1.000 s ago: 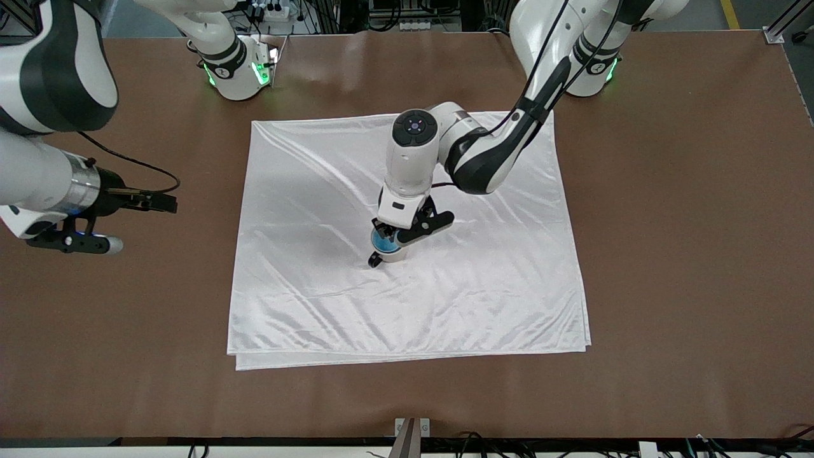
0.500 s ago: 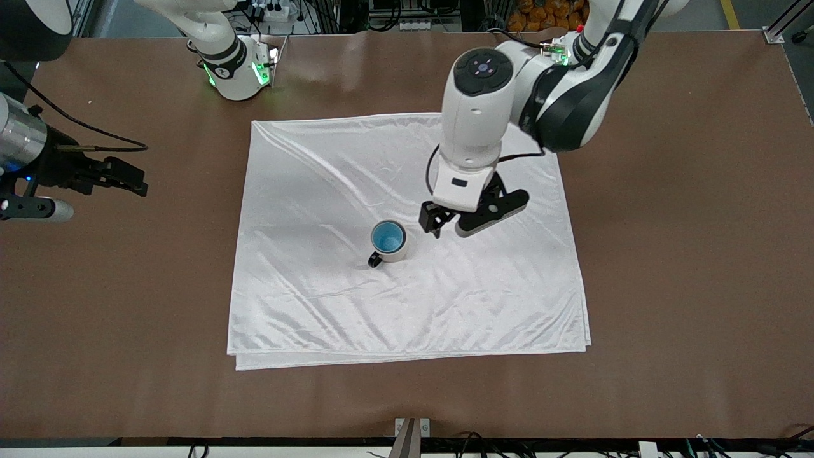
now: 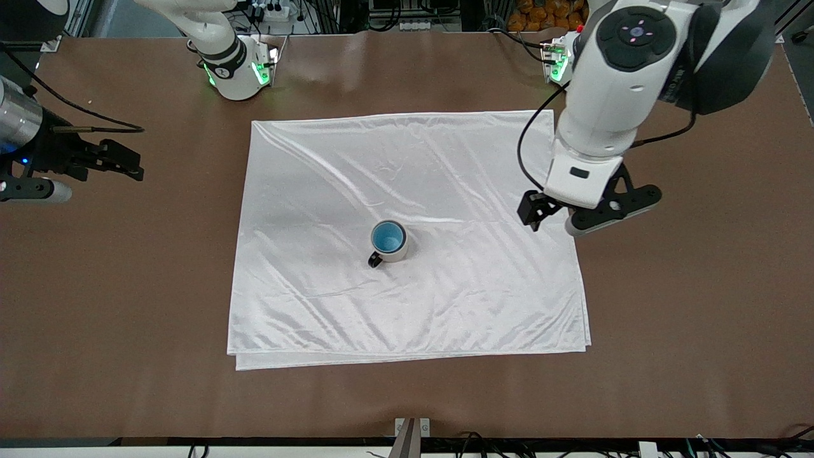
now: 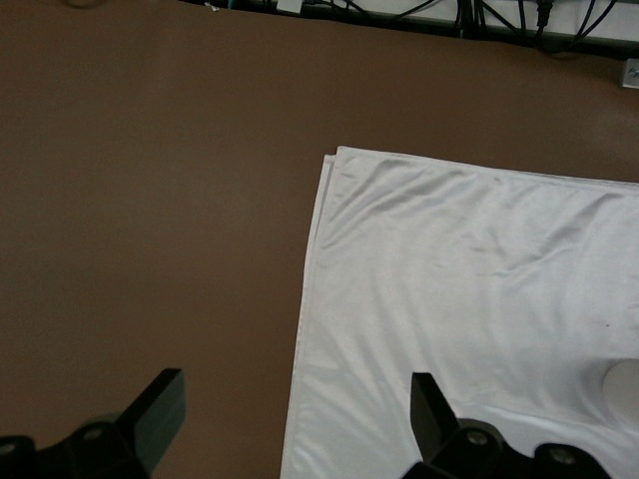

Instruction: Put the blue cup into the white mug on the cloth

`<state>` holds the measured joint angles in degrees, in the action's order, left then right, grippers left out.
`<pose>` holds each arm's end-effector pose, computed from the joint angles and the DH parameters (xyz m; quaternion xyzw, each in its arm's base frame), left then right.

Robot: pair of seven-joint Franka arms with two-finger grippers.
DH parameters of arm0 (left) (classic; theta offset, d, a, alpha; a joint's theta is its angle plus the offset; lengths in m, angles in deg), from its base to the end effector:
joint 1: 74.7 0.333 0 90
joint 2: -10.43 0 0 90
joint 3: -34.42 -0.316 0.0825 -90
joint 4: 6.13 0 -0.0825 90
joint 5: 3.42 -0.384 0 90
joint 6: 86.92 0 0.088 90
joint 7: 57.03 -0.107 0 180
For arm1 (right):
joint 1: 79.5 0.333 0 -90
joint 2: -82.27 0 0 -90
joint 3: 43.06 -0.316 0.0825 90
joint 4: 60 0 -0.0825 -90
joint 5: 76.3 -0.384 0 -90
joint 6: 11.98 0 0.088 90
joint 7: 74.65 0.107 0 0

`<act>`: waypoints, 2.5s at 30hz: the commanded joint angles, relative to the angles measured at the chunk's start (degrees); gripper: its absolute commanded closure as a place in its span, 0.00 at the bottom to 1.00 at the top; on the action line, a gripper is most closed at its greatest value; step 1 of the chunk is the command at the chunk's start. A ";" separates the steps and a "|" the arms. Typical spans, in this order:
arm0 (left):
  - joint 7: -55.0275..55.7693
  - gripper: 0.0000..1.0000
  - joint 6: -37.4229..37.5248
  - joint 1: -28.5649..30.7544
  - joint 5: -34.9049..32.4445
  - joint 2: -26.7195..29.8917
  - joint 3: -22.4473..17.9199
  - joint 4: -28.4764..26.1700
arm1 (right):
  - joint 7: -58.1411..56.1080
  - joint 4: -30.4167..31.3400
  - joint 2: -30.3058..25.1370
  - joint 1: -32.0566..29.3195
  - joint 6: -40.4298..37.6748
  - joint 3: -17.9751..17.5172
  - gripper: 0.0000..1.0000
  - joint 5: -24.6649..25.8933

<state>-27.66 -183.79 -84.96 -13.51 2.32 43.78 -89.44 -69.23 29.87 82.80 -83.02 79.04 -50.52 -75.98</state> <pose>0.5821 -0.1819 0.6112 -0.9927 -0.0797 -0.0756 0.0494 0.5579 0.0375 0.6220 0.9999 -0.0129 0.0056 0.0017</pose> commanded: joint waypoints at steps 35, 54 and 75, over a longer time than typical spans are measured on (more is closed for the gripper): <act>-8.36 0.00 -1.57 10.08 8.16 7.76 -1.54 -7.21 | -3.31 0.31 -1.33 -1.93 -1.55 0.52 0.00 -4.80; -17.85 0.00 -1.48 11.40 8.25 9.52 -4.00 -7.92 | -3.31 0.31 -1.41 -1.58 -1.63 0.61 0.00 -4.27; -18.65 0.00 -1.31 10.35 8.51 9.08 -5.23 -7.04 | -2.96 0.84 -1.15 -1.49 -1.19 0.52 0.00 -4.18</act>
<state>-45.14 -184.34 -74.02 -6.36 10.21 39.45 -95.31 -71.63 29.84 82.47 -84.09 77.69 -49.87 -79.64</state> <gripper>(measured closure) 0.000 0.000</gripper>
